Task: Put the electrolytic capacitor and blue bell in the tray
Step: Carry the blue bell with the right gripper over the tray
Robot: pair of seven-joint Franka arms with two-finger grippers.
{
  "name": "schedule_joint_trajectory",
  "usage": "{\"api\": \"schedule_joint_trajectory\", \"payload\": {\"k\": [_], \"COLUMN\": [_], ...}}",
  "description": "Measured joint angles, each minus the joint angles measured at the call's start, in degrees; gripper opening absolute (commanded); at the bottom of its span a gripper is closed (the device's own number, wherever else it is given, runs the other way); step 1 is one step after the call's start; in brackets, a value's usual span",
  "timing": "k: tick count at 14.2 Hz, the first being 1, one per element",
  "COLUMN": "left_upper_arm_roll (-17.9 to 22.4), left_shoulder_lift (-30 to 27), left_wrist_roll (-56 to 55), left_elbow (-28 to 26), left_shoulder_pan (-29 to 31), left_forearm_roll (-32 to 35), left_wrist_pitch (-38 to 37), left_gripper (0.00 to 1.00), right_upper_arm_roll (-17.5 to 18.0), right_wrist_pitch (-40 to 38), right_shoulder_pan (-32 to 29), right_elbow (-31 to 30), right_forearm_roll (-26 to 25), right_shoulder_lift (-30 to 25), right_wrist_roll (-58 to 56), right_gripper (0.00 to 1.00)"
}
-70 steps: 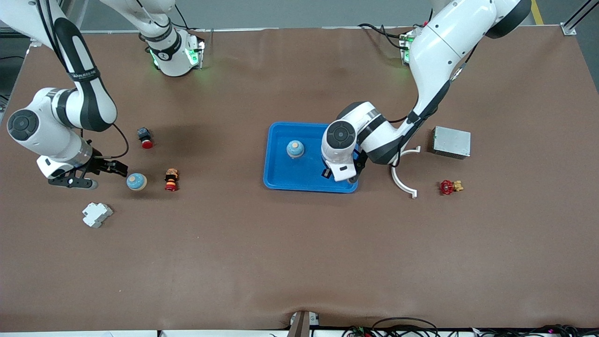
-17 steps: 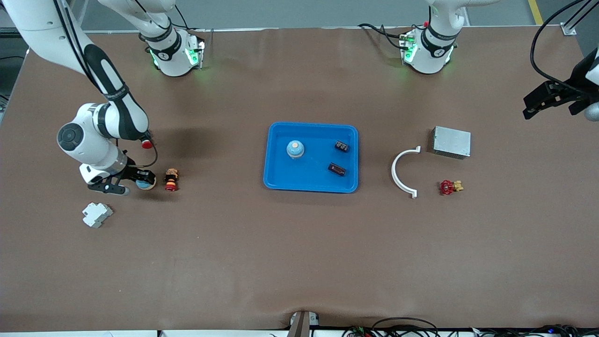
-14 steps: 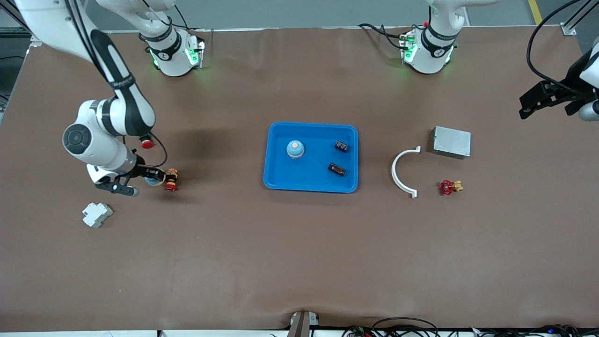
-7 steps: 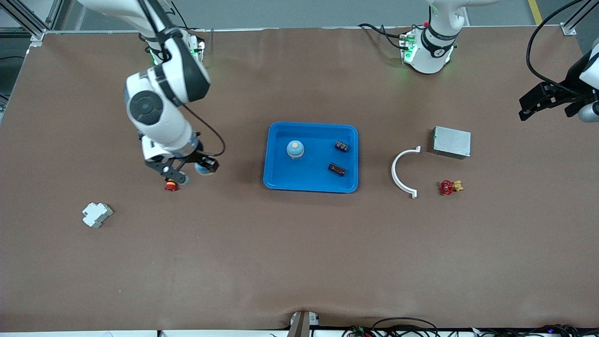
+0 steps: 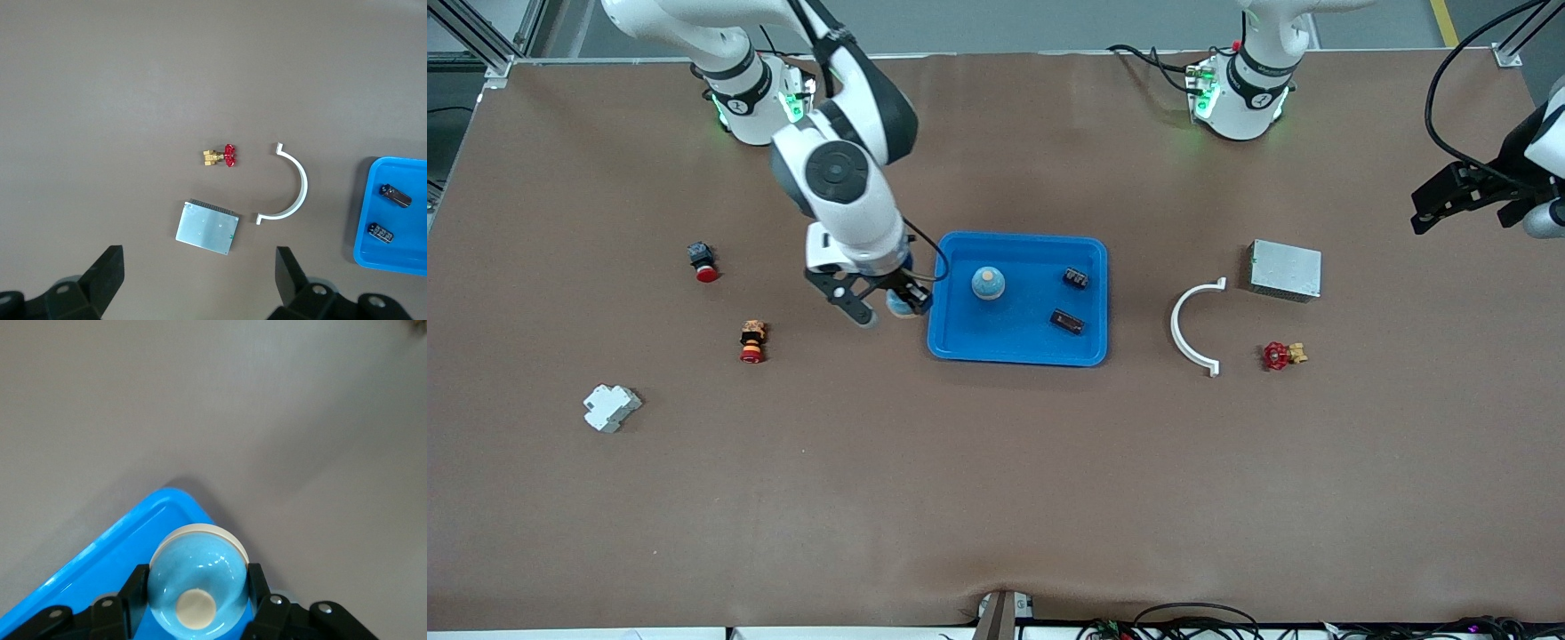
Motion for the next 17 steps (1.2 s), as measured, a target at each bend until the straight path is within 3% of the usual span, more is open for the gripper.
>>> {"api": "schedule_joint_trajectory", "payload": {"k": [8,17], "left_upper_arm_roll": [-0.1,-0.3], "left_shoulder_lift": [0.1,0.1], "left_wrist_roll": [0.0,0.0], "left_elbow": [-0.2,-0.3], "left_shoulder_pan": [-0.1,-0.2], "left_forearm_roll": [0.0,0.0], "left_wrist_pitch": [0.0,0.0], "left_gripper": [1.00,1.00], "right_upper_arm_roll": [-0.4,-0.7], "right_wrist_pitch": [0.6,3.8], "right_shoulder_pan": [6.5,6.8], "right_elbow": [11.7,13.3], "right_forearm_roll": [-0.4,-0.9], "right_shoulder_lift": [14.9,17.8], "right_wrist_roll": [12.8,14.4], "right_gripper": [0.00,0.00]}}
